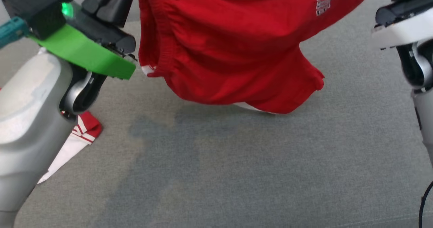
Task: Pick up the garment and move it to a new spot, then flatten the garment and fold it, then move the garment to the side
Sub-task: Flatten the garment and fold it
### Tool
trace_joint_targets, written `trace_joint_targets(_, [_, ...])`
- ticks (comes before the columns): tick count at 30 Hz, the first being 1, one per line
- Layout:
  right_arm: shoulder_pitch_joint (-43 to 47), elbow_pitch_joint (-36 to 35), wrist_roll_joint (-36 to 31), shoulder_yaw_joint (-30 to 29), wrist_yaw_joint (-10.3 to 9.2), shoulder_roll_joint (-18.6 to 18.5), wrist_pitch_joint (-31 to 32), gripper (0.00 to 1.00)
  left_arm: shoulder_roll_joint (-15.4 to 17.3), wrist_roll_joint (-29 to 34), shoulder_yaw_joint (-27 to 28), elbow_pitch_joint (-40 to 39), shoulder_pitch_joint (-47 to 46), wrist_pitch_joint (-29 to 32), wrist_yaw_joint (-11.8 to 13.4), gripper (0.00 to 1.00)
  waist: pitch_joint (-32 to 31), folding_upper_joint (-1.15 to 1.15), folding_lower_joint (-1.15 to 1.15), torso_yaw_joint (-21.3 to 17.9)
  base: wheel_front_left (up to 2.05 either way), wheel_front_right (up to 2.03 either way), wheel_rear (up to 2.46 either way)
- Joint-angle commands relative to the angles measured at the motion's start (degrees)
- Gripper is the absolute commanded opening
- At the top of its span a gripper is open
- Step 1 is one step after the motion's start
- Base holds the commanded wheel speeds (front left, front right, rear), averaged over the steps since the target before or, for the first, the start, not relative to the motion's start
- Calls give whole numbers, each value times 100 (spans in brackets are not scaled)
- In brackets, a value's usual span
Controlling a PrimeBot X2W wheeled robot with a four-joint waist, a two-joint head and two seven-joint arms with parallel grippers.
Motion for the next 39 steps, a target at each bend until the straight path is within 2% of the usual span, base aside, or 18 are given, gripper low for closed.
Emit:
trace_joint_targets(1, [-256,148,-85,26,-6,-45,-1,0,-37,-24,-80,123,-267,-36,-15,0,609,0,0,-201,0,0,0])
trace_joint_targets(7, [-1403,1031,-271,-151,-8,149,-245,0,-263,13,77,742,-1255,-44,-14,0,1396,0,0,-314,0,0,0])
trace_joint_targets(13, [-2553,1823,-637,-515,-8,414,-538,0,-551,410,819,1034,-1990,-42,-3,0,1864,0,0,-382,0,0,0])
trace_joint_targets(18, [-2948,2200,-778,-816,-10,548,-612,0,-834,728,1481,853,-1859,-43,-3,0,1929,0,0,-325,0,0,0])
trace_joint_targets(21, [-2613,2242,-683,-868,-9,644,-621,0,-904,792,1536,813,-1336,-43,-2,0,1850,0,0,-281,0,0,0])
trace_joint_targets(25, [-1729,2385,-472,-750,-11,689,-624,0,-1056,690,1645,860,-233,-43,-2,0,1622,0,0,-218,0,0,0])
trace_joint_targets(27, [-1181,2536,-272,-641,-13,729,-625,0,-987,899,1470,878,357,-43,-2,0,1505,0,0,-201,0,0,0])
trace_joint_targets(34, [468,2835,466,-141,-14,627,-626,0,-1505,612,1720,1051,2364,-45,-1,0,1104,0,0,-167,0,0,0])
trace_joint_targets(39, [1314,2759,890,59,-14,591,-626,0,-1755,692,1771,1093,3264,-45,-1,0,766,0,0,-153,0,0,0])
